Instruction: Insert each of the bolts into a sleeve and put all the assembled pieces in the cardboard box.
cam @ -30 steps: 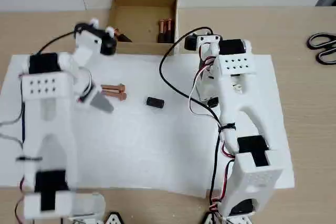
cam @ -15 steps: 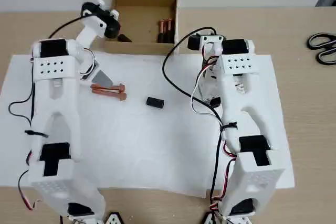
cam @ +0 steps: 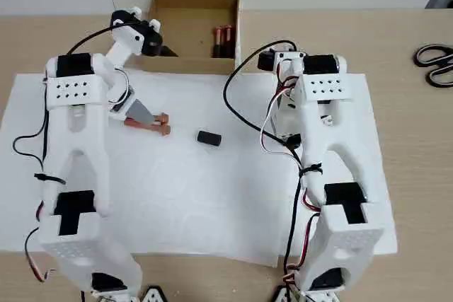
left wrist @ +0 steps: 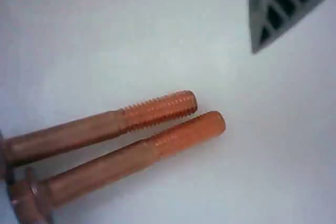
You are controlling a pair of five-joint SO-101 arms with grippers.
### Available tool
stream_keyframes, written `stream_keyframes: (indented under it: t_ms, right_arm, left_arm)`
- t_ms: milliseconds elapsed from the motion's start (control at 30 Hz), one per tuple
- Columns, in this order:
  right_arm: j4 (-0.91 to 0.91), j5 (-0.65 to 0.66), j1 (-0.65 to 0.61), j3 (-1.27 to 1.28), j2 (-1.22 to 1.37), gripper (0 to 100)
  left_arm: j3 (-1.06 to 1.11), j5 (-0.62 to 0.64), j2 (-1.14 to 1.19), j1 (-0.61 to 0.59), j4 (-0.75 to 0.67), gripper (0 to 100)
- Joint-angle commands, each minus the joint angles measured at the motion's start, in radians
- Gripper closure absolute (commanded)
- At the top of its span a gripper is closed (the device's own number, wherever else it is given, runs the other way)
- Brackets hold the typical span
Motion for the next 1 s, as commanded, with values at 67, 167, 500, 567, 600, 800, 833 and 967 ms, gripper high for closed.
stream_keyframes:
  t_ms: [67,167,500,567,600,800,833,967]
  right_arm:
    - [-0.001,0.005,0.007,-0.006,-0.074,99.4]
    - [-0.001,0.005,0.007,-0.006,-0.074,99.4]
    - [-0.001,0.005,0.007,-0.006,-0.073,99.4]
    - [-0.001,0.005,0.007,-0.002,-0.073,99.4]
    - [-0.001,0.005,0.007,-0.002,-0.073,99.4]
    - [-0.001,0.005,0.007,-0.002,-0.071,99.4]
    - [-0.001,0.006,0.007,0.0,-0.071,99.4]
    - [-0.001,0.006,0.007,0.009,-0.071,99.4]
  left_arm:
    - [-0.045,-0.035,-0.003,0.002,-0.089,64]
    - [-0.047,-0.12,0.028,0.023,-0.077,64]
    - [-0.328,-0.459,0.302,0.029,0.126,64]
    - [-0.404,-0.508,0.365,0.029,0.15,64]
    - [-0.443,-0.525,0.397,0.029,0.161,64]
    - [-0.627,-0.552,0.557,0.048,0.186,64]
    - [-0.647,-0.552,0.575,0.055,0.193,64]
    - [-0.728,-0.552,0.638,0.095,0.227,64]
